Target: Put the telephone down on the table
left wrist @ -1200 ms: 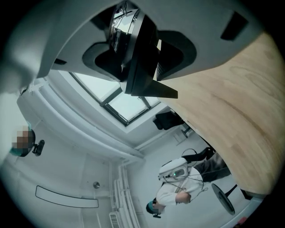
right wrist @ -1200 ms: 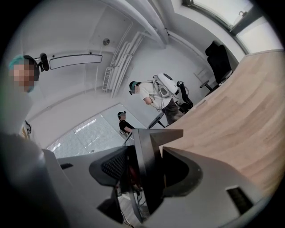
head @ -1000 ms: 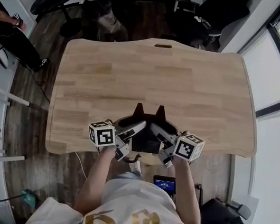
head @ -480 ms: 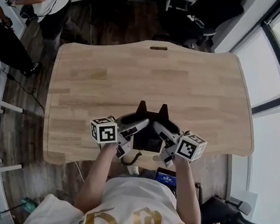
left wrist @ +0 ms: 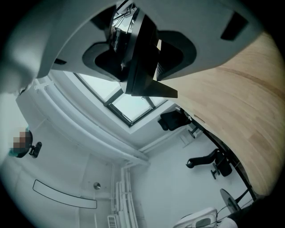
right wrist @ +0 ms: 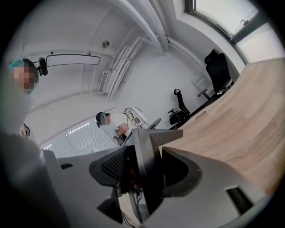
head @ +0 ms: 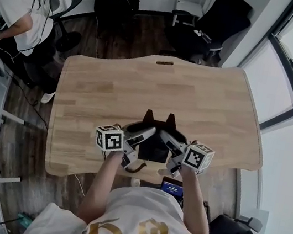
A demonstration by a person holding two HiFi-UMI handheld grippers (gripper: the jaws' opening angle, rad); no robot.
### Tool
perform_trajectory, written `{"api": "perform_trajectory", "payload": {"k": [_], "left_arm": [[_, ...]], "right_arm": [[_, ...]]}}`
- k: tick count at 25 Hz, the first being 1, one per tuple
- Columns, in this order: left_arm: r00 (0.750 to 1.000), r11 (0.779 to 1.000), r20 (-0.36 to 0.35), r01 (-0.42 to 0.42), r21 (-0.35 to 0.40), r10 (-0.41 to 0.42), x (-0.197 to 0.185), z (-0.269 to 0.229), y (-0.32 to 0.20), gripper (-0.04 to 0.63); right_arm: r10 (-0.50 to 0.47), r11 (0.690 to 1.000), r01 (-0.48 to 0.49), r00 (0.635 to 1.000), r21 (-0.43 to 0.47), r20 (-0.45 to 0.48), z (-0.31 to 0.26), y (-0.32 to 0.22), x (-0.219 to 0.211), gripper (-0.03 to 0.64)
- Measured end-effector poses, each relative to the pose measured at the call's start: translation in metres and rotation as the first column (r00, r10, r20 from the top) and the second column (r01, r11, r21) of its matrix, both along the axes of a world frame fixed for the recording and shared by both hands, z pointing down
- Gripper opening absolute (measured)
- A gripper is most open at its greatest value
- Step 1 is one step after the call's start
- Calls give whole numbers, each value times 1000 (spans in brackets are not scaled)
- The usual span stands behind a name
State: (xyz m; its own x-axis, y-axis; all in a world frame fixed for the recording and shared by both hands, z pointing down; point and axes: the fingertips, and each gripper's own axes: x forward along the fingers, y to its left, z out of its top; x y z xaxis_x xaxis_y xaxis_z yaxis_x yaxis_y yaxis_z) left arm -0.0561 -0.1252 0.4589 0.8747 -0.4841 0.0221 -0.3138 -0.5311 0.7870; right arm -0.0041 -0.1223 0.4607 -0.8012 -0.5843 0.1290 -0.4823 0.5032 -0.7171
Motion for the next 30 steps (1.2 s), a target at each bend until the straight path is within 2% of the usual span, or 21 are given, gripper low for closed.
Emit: {"api": "perform_trajectory", "payload": {"k": [10,20,30], "left_arm": [[1000,1000,10,15,15,-15,2,-4,1,232],[1000,999,20,1,-33,0,9,20,-8,232],[1000,994,23,-5,-105,7,11,50,-40,232]], "right_arm": [[-37,999,37,999,17,11,-5,0,1,225],[-32,999,33,999,-25,22,21,-9,9,225],[-35,995,37,999,-94,27,50,-41,10,225]]}}
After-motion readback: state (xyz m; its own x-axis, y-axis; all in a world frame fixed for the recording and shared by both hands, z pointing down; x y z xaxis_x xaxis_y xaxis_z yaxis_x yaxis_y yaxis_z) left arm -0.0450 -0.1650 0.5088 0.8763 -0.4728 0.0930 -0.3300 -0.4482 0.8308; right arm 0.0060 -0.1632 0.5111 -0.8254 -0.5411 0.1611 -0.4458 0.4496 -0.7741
